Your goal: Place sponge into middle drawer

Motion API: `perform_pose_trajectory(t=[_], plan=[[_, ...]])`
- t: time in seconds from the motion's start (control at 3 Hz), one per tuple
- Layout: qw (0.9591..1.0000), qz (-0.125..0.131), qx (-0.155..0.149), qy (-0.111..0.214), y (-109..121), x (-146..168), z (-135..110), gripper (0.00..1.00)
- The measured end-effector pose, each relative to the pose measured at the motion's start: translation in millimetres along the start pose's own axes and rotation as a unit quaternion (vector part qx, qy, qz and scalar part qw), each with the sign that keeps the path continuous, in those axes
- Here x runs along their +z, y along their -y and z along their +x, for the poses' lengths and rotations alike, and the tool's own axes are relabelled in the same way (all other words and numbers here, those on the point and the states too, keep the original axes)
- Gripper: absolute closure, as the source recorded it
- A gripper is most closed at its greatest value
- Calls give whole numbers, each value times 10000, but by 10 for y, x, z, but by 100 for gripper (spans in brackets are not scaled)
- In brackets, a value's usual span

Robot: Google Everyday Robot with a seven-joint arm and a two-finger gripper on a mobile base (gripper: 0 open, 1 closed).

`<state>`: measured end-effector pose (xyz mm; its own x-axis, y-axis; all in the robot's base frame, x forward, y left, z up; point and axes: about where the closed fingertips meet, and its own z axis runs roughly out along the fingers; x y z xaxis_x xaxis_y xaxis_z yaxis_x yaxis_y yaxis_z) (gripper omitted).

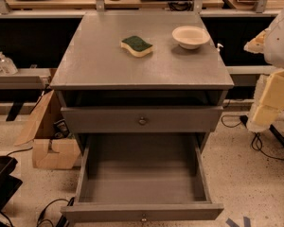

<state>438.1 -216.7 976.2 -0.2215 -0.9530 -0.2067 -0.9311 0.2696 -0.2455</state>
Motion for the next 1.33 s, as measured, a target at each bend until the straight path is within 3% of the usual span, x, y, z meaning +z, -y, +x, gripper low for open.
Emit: perform_pose_trajectory(t=[0.33, 0.67, 1.0, 1.33], plan=[[10000, 1, 0, 0, 0, 0, 0, 0], [9998, 175, -52, 85, 96, -28, -41, 0], [9974, 488, -85, 528, 459, 32, -189, 0], [9884, 825, 156, 1269, 966, 130, -431, 0]])
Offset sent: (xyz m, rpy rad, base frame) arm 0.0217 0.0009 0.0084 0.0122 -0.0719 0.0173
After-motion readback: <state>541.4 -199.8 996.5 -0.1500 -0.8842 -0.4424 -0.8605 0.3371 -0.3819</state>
